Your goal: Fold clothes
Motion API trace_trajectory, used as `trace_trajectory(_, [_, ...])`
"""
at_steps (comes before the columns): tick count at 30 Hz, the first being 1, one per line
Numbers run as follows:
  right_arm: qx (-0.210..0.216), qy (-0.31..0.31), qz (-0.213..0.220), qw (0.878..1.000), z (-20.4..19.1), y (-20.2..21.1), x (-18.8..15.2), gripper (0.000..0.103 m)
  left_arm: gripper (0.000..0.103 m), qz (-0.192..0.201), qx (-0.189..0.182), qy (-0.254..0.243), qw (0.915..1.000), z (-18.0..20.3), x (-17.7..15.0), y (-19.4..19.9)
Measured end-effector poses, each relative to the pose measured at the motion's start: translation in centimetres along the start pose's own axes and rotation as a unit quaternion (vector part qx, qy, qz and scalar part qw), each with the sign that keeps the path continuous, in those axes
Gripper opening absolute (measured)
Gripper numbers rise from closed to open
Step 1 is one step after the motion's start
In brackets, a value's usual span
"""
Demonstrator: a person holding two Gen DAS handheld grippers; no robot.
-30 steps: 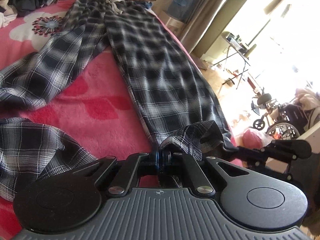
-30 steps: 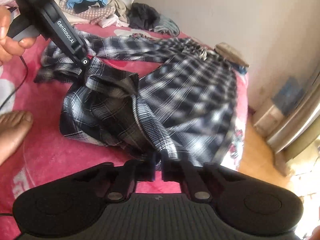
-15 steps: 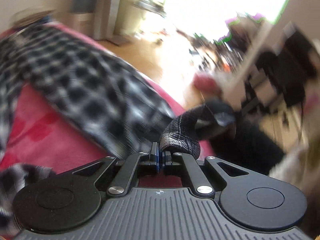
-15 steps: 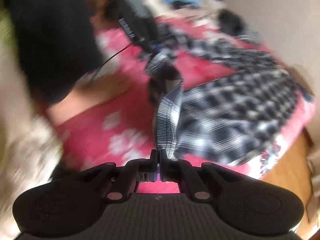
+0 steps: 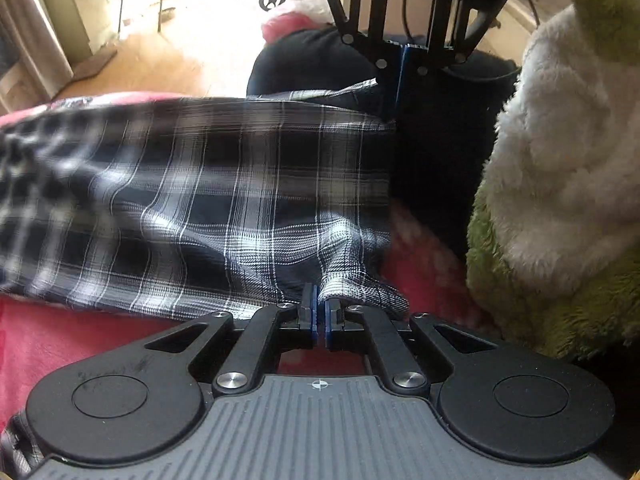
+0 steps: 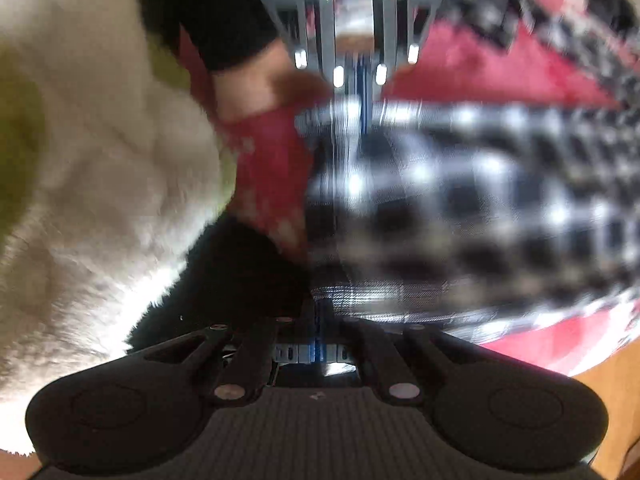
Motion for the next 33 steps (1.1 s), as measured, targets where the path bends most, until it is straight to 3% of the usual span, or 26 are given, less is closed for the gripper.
trace_trajectory(4, [0.018,-0.050,-0.002,0.999,1.0,0.3,0.2,0.005,0.010,-0.005,-0.023,0.037,0.9991,-0.4,-0.5,0.4])
trace_trajectory(8, [0.042,-0.068,-0.019,0.997,0.9,1.3,-0.6,0.019,0.015,-0.022,-0.050,0.063,0.9965,-0.8,-1.2,0.9])
trace_trajectory(11, [0.062,-0.067,-0.028,0.995,0.1,2.3,-1.0,0.020,0.016,-0.026,-0.075,0.101,0.9917,-1.9,-1.9,1.3])
trace_trajectory(14, [0.064,-0.068,0.000,0.996,0.1,3.8,-0.9,0.020,0.021,-0.020,-0.111,0.137,0.9841,-2.8,-2.6,1.6])
trace_trajectory(18, [0.048,-0.073,0.050,0.995,1.7,4.1,0.5,0.020,0.023,-0.023,-0.095,0.167,0.9810,-3.8,-2.8,1.7])
trace_trajectory(21, [0.044,-0.057,0.072,0.995,2.6,3.3,1.9,0.020,0.024,-0.012,-0.063,0.212,0.9752,-5.7,-2.7,1.8])
trace_trajectory(23, [0.048,-0.048,0.085,0.994,2.9,2.5,2.8,0.020,0.024,-0.003,-0.026,0.265,0.9639,-7.6,-2.8,1.7])
trace_trajectory(25, [0.058,-0.040,0.090,0.993,3.2,1.6,3.5,0.020,0.024,0.007,0.009,0.321,0.9471,-9.6,-3.0,1.5])
trace_trajectory(30, [0.082,-0.044,0.098,0.991,3.2,-0.2,3.9,0.020,0.028,0.025,0.059,0.473,0.8785,-14.3,-3.8,-0.1])
trace_trajectory(33, [0.086,-0.061,0.099,0.989,3.3,-0.7,3.6,0.020,0.028,0.035,0.077,0.518,0.8514,-15.7,-4.0,-1.1])
Point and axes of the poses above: each gripper's, at about its wrist camera, not at the fingertips, and y roughly against the way its jaws point, z to its right, x to its top, the point moved 2 cm from there along -y, roughly the way its jaws point, and after that the axes turned 7 degrees about x, right-handed, at the moved point
